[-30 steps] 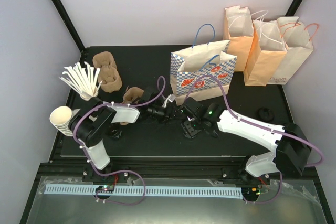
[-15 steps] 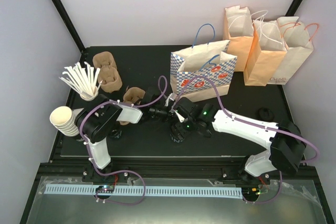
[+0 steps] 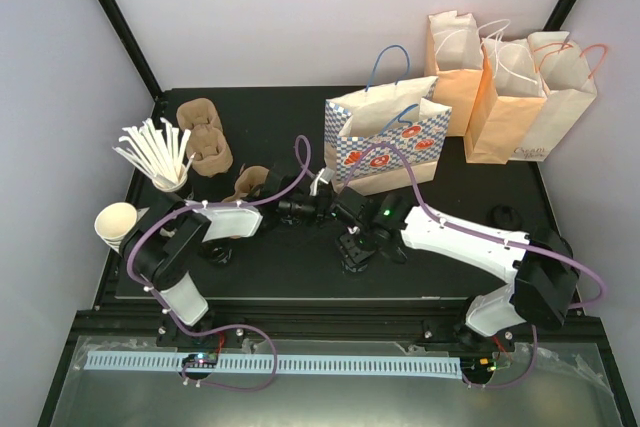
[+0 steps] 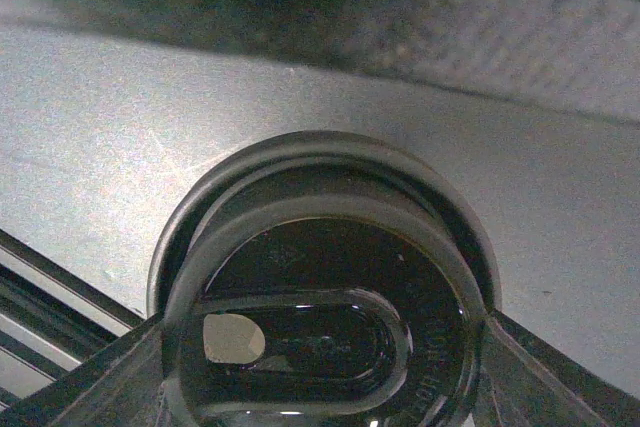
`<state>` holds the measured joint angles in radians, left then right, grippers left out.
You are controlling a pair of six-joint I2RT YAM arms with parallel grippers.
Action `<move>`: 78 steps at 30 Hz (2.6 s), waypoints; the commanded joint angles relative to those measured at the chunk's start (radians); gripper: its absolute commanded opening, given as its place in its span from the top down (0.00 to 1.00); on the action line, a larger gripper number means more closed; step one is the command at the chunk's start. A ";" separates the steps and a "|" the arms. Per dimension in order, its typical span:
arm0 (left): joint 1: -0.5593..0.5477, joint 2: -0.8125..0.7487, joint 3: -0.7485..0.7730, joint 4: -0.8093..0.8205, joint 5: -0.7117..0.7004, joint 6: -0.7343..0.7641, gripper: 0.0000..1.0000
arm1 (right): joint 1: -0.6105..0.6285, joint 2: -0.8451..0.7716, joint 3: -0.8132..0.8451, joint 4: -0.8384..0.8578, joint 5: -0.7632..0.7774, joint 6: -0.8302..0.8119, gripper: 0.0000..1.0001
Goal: Pack the takeout coffee
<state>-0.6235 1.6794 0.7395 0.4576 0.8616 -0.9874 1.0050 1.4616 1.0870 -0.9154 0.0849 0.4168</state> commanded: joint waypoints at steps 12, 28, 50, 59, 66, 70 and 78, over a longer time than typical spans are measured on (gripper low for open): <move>-0.025 -0.013 -0.040 -0.040 -0.051 0.021 0.65 | 0.003 -0.030 -0.163 0.010 -0.053 0.045 0.35; -0.047 0.081 -0.105 0.070 -0.002 -0.010 0.78 | 0.002 -0.005 -0.176 0.037 -0.090 0.034 0.35; -0.048 -0.016 -0.129 0.242 0.027 -0.082 0.49 | 0.003 0.019 -0.155 0.046 -0.124 0.019 0.35; -0.050 0.002 -0.131 0.134 0.007 -0.033 0.67 | 0.003 0.014 -0.157 0.043 -0.120 0.020 0.35; -0.049 0.077 -0.161 0.212 0.018 -0.078 0.75 | 0.003 0.011 -0.154 0.046 -0.129 0.015 0.35; -0.050 0.125 -0.188 0.351 0.044 -0.149 0.76 | 0.003 0.012 -0.154 0.044 -0.131 0.014 0.35; -0.051 0.105 -0.179 0.214 0.030 -0.069 0.78 | 0.002 0.019 -0.153 0.041 -0.123 0.018 0.35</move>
<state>-0.6601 1.7718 0.5766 0.7994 0.8654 -1.1172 1.0031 1.4036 0.9997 -0.8143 0.0608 0.4244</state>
